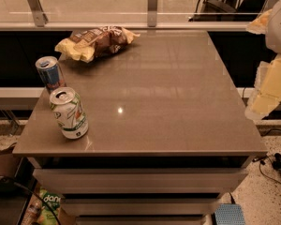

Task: Move 7up can near brown chip bag

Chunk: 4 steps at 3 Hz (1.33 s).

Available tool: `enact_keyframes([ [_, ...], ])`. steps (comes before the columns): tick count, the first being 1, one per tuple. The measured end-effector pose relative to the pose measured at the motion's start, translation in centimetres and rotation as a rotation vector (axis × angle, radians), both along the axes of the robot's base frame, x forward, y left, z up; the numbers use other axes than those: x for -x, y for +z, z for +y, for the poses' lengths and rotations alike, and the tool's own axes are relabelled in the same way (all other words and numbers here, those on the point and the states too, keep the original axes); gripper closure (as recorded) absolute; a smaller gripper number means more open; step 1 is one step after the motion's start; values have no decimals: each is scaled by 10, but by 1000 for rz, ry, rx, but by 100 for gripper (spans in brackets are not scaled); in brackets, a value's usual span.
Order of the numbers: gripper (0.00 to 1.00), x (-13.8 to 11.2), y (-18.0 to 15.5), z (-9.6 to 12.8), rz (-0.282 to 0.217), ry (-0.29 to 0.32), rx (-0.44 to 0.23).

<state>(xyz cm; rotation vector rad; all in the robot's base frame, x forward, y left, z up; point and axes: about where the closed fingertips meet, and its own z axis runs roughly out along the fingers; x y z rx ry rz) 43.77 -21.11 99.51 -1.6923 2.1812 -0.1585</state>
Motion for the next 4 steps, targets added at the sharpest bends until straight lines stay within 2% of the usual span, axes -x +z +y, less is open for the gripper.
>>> enact_keyframes([
  [1, 0, 0, 0, 0, 0, 0, 0],
  [2, 0, 2, 3, 5, -16, 19, -46],
  [3, 0, 1, 1, 15, -30, 62, -167],
  [4, 0, -4, -6, 32, -28, 106, -339],
])
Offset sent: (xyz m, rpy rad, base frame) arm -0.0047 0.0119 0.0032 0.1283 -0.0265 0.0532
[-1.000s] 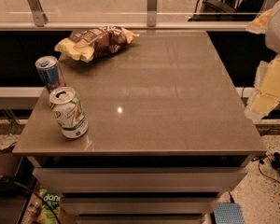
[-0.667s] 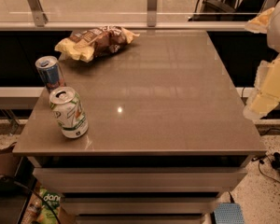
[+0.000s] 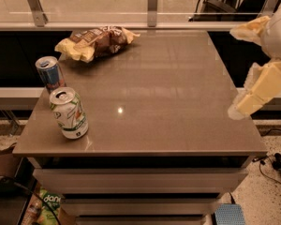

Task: Move 7up can near brown chip bag

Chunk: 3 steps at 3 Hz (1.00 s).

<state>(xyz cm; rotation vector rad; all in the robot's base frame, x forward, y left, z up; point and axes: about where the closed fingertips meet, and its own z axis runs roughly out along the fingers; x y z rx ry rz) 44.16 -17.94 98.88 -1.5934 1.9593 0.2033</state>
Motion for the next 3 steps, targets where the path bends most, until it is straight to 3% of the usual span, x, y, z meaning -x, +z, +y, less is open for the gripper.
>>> enact_keyframes([
  [1, 0, -1, -8, 28, 24, 61, -173],
  [2, 0, -2, -14, 50, 42, 98, -302],
  [3, 0, 1, -18, 75, 40, 140, -383],
])
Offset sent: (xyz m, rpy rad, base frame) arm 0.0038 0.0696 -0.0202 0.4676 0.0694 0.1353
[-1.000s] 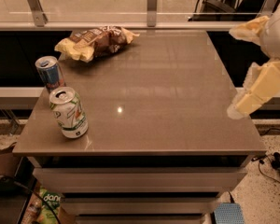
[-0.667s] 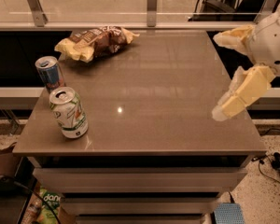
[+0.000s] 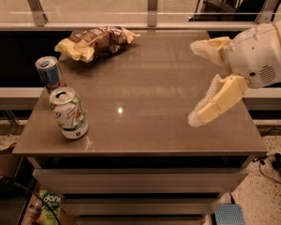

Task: Move 7up can near brown chip bag

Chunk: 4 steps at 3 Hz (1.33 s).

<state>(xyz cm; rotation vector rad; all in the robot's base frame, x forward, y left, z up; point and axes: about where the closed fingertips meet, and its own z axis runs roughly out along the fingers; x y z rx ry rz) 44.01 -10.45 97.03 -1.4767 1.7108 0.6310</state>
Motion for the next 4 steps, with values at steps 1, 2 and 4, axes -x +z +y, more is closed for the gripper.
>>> enact_keyframes([
  [1, 0, 3, -9, 23, -1, 18, -63],
  [2, 0, 2, -24, 36, 18, -12, -115],
  [4, 0, 2, -23, 36, 14, -19, -134],
])
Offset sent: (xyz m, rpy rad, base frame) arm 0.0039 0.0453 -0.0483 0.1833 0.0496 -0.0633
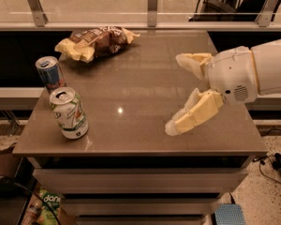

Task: Move 7up can near brown chip bag

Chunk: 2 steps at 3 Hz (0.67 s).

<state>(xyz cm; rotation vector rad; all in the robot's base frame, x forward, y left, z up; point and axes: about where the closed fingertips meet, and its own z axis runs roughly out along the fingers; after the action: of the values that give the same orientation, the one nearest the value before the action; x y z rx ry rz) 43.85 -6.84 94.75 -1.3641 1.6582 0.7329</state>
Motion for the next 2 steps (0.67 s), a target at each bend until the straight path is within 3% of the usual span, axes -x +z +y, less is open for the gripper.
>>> enact_keyframes([
  [2, 0, -14, -21, 29, -39, 45, -124],
])
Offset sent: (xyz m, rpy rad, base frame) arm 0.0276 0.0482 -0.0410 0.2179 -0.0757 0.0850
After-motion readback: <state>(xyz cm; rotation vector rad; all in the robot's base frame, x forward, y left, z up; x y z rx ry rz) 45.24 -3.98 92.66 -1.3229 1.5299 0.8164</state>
